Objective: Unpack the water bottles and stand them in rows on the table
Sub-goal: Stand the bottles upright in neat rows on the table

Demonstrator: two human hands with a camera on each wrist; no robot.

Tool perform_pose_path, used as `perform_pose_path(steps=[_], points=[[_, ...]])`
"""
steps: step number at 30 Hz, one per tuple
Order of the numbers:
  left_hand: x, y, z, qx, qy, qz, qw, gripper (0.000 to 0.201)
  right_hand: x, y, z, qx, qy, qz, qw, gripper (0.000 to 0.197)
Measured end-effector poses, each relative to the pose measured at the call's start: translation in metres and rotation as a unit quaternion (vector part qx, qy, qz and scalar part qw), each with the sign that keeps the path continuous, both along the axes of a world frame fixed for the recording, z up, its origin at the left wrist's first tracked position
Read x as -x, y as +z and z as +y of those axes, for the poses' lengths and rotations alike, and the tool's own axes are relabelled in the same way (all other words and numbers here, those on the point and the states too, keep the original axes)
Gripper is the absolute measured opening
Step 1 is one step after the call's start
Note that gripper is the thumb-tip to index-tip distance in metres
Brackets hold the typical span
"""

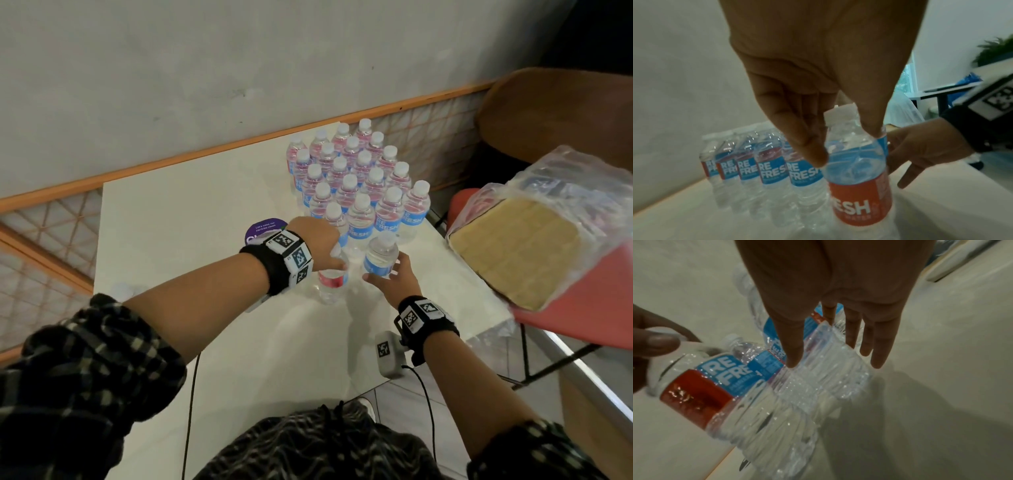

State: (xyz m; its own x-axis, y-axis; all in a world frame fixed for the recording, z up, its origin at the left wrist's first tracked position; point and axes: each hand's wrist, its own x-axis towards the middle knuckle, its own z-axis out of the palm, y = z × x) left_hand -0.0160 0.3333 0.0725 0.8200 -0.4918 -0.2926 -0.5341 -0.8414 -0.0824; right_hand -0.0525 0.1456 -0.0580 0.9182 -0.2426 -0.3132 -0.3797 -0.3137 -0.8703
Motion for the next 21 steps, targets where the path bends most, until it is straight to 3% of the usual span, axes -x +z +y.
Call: perform_pose_path(steps=[3, 7, 15, 19, 21], points=[[-0.003, 0.000, -0.008, 0.041, 0.031, 0.060, 0.997, 0.042, 0.002, -0.010, -0.005, 0.004, -0.002, 0.023, 1.000, 0.077], [-0.007, 0.009, -0.020, 0.039, -0.022, 0.094, 0.995, 0.036, 0.004, -0.015, -0.012, 0.009, -0.002, 0.030, 1.000, 0.069], [-0.009, 0.012, -0.032, 0.015, -0.076, 0.074, 0.994, 0.054, 0.004, -0.015, -0.010, 0.013, -0.006, 0.030, 0.999, 0.068], [-0.006, 0.006, -0.029, 0.020, -0.035, 0.041, 0.998, 0.065, 0.002, -0.014, -0.012, 0.016, 0.002, 0.031, 0.999, 0.069], [-0.006, 0.006, -0.030, 0.035, 0.001, 0.044, 0.998, 0.059, -0.001, -0.014, -0.013, 0.019, 0.009, 0.035, 0.999, 0.069]])
